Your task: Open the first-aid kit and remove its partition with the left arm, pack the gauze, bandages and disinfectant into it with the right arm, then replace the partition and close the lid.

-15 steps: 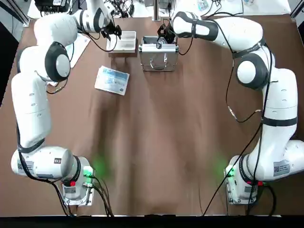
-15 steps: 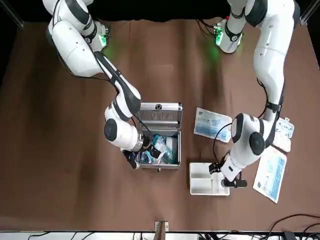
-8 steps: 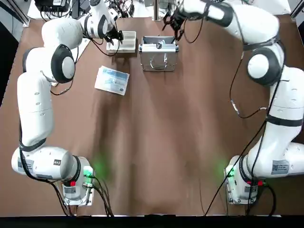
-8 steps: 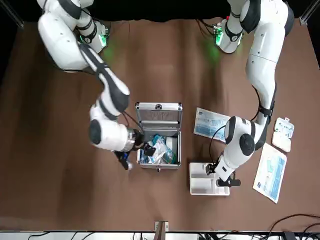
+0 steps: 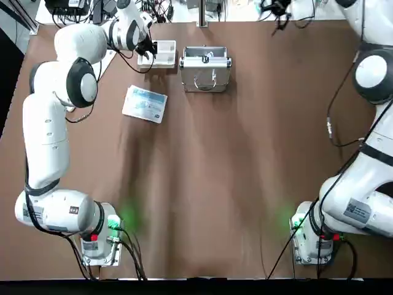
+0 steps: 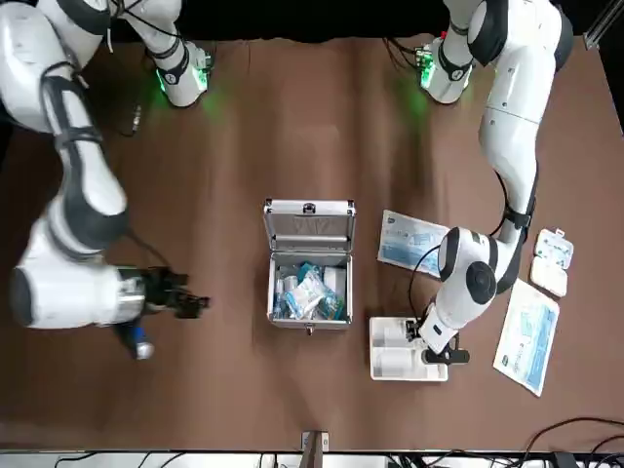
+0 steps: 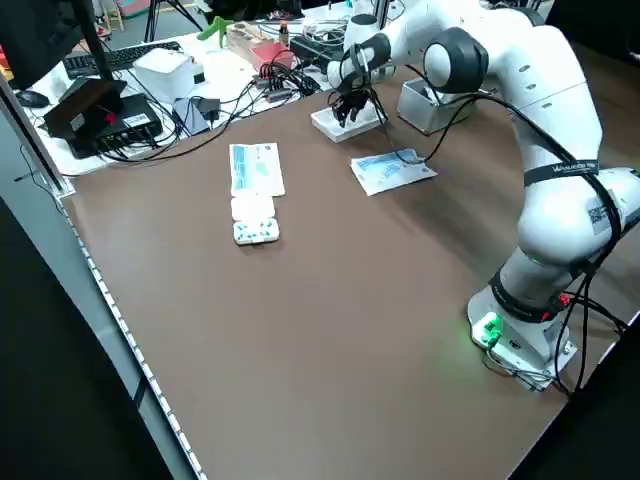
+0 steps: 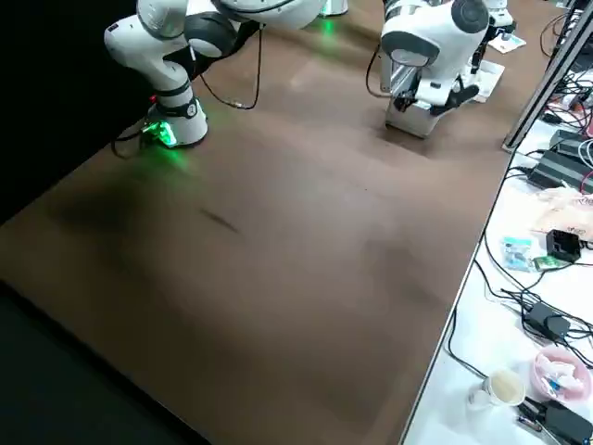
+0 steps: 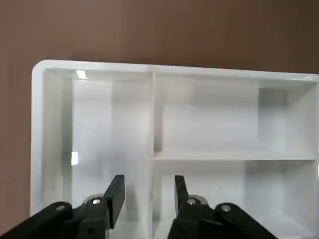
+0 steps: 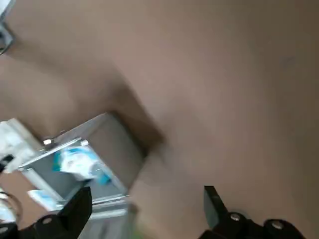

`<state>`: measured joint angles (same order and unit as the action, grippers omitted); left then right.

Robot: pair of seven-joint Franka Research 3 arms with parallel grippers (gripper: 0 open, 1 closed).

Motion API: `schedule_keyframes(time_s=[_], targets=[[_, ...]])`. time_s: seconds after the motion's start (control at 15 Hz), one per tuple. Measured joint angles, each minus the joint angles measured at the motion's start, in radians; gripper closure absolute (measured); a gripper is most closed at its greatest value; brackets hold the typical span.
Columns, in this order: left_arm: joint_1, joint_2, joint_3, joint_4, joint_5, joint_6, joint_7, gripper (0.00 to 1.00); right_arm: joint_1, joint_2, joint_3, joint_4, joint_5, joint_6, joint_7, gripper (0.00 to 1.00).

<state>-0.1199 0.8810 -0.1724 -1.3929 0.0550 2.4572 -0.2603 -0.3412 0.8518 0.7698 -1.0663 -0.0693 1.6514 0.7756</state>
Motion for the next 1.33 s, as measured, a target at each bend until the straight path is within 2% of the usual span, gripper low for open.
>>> schedule_keyframes(time_s=[0.07, 0.13, 0.27, 0.33, 0.4, 0.47, 0.8, 0.87, 0.93, 1.07, 1.27, 1.33], targets=[[0.000, 0.000, 0.000, 0.000, 0.000, 0.000, 0.000, 0.56, -0.030, -0.005, 0.001, 0.005, -0.016, -0.024, -0.044, 0.01], [0.000, 0.000, 0.000, 0.000, 0.000, 0.000, 0.000, 0.65, -0.055, -0.009, 0.002, 0.008, -0.029, -0.038, -0.079, 0.01], [0.000, 0.001, 0.001, 0.000, 0.001, 0.000, 0.000, 0.69, -0.091, -0.017, 0.004, 0.011, -0.060, -0.061, -0.136, 0.01], [0.000, 0.002, 0.001, 0.000, 0.001, 0.000, 0.000, 0.77, -0.109, -0.027, 0.005, 0.011, -0.083, -0.095, -0.176, 0.01], [0.000, 0.004, 0.001, 0.000, 0.002, 0.000, 0.000, 0.80, -0.114, -0.032, 0.005, 0.011, -0.090, -0.107, -0.187, 0.01], [0.000, 0.006, 0.000, 0.000, 0.002, 0.000, 0.000, 0.88, -0.120, -0.037, 0.005, 0.011, -0.096, -0.113, -0.200, 0.01], [-0.001, 0.007, 0.001, 0.006, 0.016, -0.002, 0.000, 0.97, -0.137, -0.105, 0.000, 0.015, -0.175, -0.209, -0.317, 0.01], [-0.001, 0.005, 0.001, 0.008, 0.017, -0.003, 0.000, 0.97, -0.125, -0.133, -0.023, 0.015, -0.177, -0.229, -0.339, 0.01], [-0.001, 0.004, 0.001, 0.012, 0.017, -0.003, 0.000, 0.97, -0.095, -0.170, -0.079, 0.015, -0.176, -0.238, -0.371, 0.01], [0.000, -0.003, 0.001, 0.022, 0.017, -0.015, 0.000, 0.97, 0.011, -0.240, -0.239, 0.015, -0.156, -0.247, -0.460, 0.01], [0.004, -0.067, 0.002, 0.043, 0.020, -0.130, 0.001, 0.97, 0.176, -0.318, -0.498, 0.015, -0.022, -0.247, -0.540, 0.01], [0.005, -0.102, 0.003, 0.048, 0.021, -0.186, 0.001, 0.97, 0.219, -0.341, -0.571, 0.015, 0.001, -0.247, -0.558, 0.01]])
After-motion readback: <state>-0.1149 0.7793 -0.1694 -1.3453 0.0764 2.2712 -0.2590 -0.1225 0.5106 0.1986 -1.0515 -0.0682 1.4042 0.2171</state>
